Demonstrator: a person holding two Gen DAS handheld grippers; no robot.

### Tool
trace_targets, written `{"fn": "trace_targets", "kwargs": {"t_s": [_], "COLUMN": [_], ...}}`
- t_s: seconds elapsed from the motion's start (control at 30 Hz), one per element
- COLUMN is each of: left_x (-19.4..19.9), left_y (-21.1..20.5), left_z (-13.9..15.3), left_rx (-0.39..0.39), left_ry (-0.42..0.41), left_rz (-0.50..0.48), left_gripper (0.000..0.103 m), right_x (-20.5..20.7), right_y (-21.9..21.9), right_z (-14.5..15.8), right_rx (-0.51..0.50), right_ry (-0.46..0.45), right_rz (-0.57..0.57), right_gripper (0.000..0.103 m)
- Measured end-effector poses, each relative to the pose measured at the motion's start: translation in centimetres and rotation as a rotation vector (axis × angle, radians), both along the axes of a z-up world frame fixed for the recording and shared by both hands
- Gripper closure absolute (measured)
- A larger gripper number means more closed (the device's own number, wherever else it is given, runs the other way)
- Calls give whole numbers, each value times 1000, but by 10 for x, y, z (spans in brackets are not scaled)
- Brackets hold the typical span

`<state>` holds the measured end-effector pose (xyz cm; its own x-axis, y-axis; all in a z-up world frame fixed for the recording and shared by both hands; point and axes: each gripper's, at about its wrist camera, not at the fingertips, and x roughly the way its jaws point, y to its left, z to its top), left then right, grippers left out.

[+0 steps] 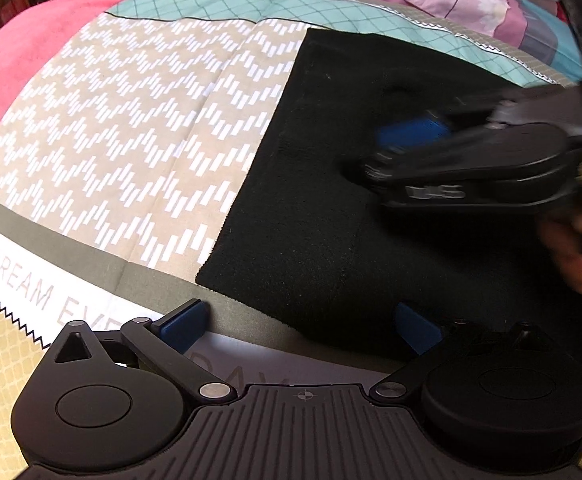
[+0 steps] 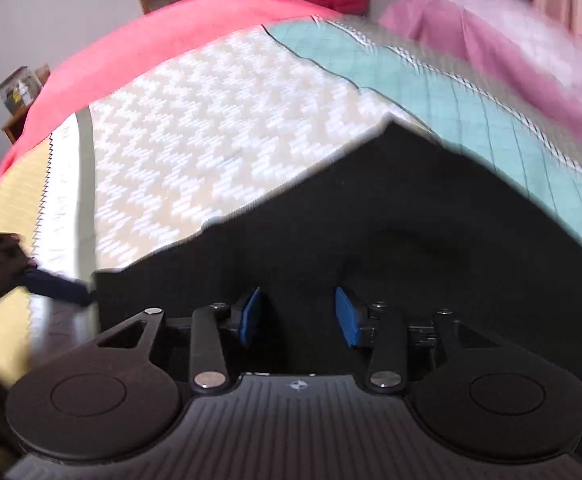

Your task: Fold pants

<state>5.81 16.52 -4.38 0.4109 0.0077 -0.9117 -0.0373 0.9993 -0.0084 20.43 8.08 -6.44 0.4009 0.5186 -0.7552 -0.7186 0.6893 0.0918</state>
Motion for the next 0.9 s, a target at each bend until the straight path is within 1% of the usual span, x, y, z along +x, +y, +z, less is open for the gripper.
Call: {"fn": "trace_targets", "kwargs": {"t_s": [0.03,0.07,0.1,0.13,0.17,0.2,0.23,0.27,0.3,0.33,0.37,0.4,0.43,0.47,0.5,0.53,0.57,0.6,0.63,0.67,0.7,0.73,0.8,0.87,0.9], "left_x": [-1,0,-1,-1,-1,-1,-2,-2,-2,-2,-2,-2,-2,-3,-3,-4,-4,-4,-3,-3,-2,-2,-3,-3,-3], "left_y": [0,-1,-2,-2,-2,-2,-3,-4,-6,-6,-6,-5,-5,-4,-4,-5,-5,-5,-5,-5,-5,-5,-4,-5,-5], "left_z": [-1,-2,-2,-3,-3,-3,-4,-4,-5,-5,-5,-5,-5,-5,-5,-5,-5,-5,-5,-5,-5,-5,-5,-5,-5], "left_rx": [0,1,4,5,3,5,10,17,26,28,26,21,19,16,17,20,22,23,23,23,23,22,21,24,28], "left_ry": [-4,-7,-8,-10,-12,-15,-17,-17,-16,-15,-16,-18,-19,-22,-26,-28,-28,-28,-26,-24,-23,-23,-24,-27,-25], "left_rz": [-2,-3,-6,-7,-5,-4,-6,-8,-12,-14,-13,-13,-14,-15,-16,-18,-17,-15,-12,-11,-11,-11,-13,-15,-16], "left_gripper": [0,0,0,0,0,0,0,0,0,0,0,0,0,0,0,0,0,0,0,0,0,0,0,0,0], "right_x": [-1,0,2,2,2,6,11,13,13,14,14,11,8,4,1,-1,0,2,-2,-5,-4,-2,0,3,2], "right_y": [6,10,13,17,18,22,24,32,37,42,42,37,32,24,19,11,13,16,17,17,21,26,31,40,42], "right_z": [-1,1,4,10,13,9,6,1,1,4,10,18,23,31,34,35,23,12,4,2,3,6,14,3,2], "right_rx": [-5,4,10,20,51,51,2,-24,-21,-27,-22,-5,11,19,4,-23,-57,-90,-82,-60,-59,-61,-20,-68,-64], "right_ry": [-22,-26,-13,-12,-30,-17,3,-9,-29,-23,-27,-48,-71,-94,-107,-96,-69,-40,-50,-73,-73,-67,-68,-63,-80], "right_rz": [-4,-15,-15,-16,4,31,42,48,49,41,33,27,18,6,3,13,34,56,64,67,60,37,24,39,45], "right_gripper": [61,90,98,98,101,101,101,101,101,101,94,67,49,30,32,34,44,59,60,83,97,97,97,97,97]}}
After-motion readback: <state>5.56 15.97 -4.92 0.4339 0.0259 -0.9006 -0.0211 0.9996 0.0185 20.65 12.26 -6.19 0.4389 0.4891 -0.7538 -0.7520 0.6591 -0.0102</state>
